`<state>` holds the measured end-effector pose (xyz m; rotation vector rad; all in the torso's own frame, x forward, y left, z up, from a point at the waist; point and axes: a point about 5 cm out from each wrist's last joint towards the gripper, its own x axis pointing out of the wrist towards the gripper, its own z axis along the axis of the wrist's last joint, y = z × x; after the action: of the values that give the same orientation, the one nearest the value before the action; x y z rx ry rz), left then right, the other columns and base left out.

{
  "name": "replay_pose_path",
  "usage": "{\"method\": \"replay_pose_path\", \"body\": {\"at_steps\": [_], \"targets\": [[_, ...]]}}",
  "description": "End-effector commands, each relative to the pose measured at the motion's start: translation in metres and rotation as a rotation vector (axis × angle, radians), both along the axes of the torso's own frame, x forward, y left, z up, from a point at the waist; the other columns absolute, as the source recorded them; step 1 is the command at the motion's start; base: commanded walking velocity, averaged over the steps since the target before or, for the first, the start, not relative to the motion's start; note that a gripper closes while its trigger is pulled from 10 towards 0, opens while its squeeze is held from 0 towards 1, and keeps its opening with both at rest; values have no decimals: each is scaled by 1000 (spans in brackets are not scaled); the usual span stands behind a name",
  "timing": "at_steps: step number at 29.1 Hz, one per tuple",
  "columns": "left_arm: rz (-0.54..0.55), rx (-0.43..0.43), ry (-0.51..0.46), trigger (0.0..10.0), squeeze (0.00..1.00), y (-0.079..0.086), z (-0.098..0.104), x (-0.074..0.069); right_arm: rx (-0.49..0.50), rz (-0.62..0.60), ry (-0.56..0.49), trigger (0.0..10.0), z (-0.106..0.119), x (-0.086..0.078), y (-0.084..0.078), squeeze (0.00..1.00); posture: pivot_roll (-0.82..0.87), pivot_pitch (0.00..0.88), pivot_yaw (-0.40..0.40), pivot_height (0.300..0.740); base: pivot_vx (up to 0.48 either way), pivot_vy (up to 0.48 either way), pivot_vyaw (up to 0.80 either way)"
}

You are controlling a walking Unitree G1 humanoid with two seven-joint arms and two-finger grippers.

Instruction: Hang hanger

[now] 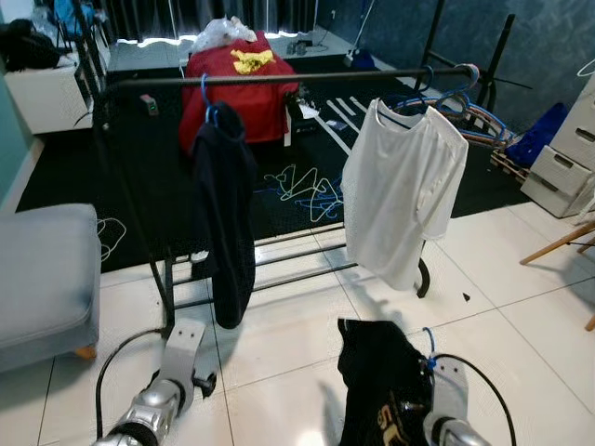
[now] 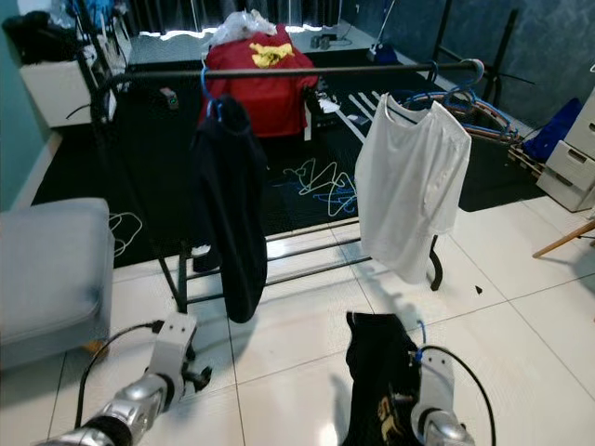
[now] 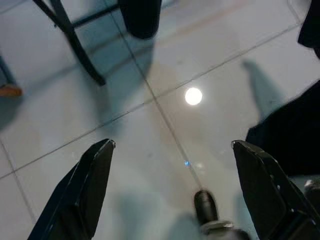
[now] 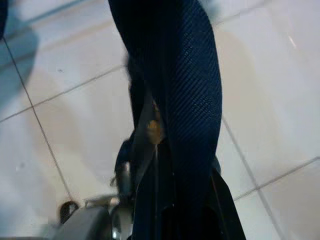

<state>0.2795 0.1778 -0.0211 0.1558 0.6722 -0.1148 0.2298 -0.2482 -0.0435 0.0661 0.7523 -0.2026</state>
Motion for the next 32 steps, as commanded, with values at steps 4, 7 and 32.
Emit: {"method": "replay_pose_path", "body": {"at_steps": [4,7,32], "targets": [[23,19,35,10000,0,7,-7,-9,21,-28,-81,10000,9,9,-3,0,6,76,-15,740,480,0,0],[30,21,35,10000,0,8,-7,-9,9,-27,-98,10000,12,11,-6,0,4,72,-14,740,480,0,0],[288,67,30,10000,0,38,-1,-7,-213,639,-900,10000,257,114,-14,0,-28,77,9,740,296,0,0]]}}
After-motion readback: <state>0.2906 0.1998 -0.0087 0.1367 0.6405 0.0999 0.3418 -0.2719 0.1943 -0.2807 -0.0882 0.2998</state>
